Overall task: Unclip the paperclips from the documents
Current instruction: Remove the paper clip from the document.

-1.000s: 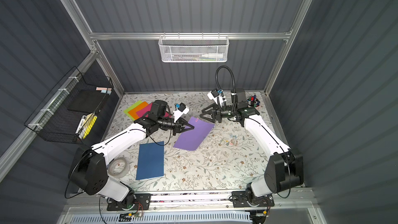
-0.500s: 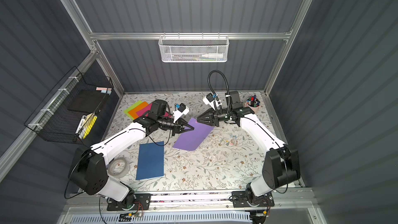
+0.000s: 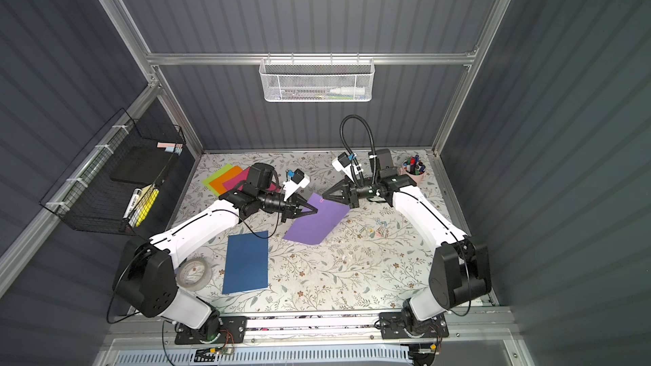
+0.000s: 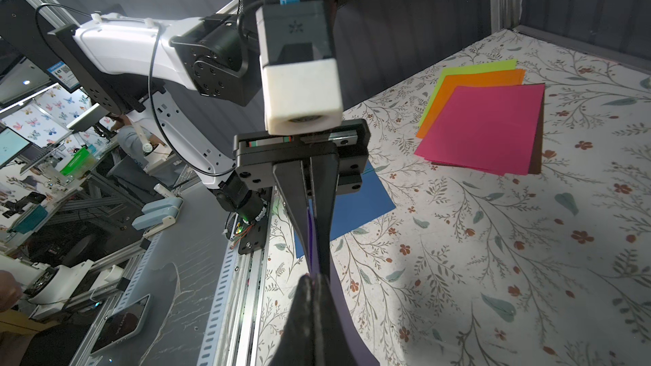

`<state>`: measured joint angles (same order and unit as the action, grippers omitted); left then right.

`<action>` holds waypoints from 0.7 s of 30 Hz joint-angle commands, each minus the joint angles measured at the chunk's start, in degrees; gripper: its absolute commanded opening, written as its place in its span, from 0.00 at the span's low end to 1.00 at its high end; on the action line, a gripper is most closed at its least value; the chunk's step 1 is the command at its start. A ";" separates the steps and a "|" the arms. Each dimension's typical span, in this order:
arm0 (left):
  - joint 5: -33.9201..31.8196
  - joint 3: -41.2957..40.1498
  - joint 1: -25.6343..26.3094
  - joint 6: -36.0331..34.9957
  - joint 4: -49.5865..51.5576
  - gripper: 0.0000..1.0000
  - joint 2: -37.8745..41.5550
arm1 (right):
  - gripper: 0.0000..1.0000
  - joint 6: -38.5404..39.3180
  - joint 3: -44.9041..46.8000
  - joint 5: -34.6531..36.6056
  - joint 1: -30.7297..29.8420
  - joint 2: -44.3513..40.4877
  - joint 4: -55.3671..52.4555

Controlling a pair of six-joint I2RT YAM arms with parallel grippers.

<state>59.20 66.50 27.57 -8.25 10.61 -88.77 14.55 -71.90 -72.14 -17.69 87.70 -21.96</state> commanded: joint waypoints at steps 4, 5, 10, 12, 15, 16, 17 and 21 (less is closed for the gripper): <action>1.22 0.93 0.20 -1.34 1.69 0.00 -0.79 | 0.00 0.95 -0.97 -0.04 0.00 0.72 -0.54; 1.16 0.75 0.20 -1.34 1.74 0.00 -0.81 | 0.00 0.86 -1.06 0.23 0.09 0.72 -0.55; 0.40 0.02 0.20 -1.51 2.12 0.00 -0.98 | 0.00 0.10 -1.56 2.14 0.79 0.41 -0.51; 0.18 -0.27 0.20 -1.68 2.31 0.00 -1.05 | 0.00 -0.08 -1.59 2.55 1.16 0.20 -0.24; -0.13 -0.35 0.20 -1.68 2.46 0.00 -1.18 | 0.00 -0.84 -1.69 3.30 1.81 0.03 0.06; -0.27 -0.40 0.20 -1.68 2.48 0.00 -1.28 | 0.00 -1.36 -1.66 3.64 2.02 -0.10 0.28; -0.42 -0.32 0.20 -1.71 2.48 0.00 -1.28 | 0.00 -1.77 -1.60 3.68 2.28 -0.23 0.41; -1.22 0.03 0.20 -1.89 3.11 0.00 -1.58 | 0.00 -4.17 -0.62 6.73 3.52 -0.98 2.27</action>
<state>58.52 66.50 27.59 -8.49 12.12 -89.62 12.12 -72.12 -67.81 -14.98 87.70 -21.26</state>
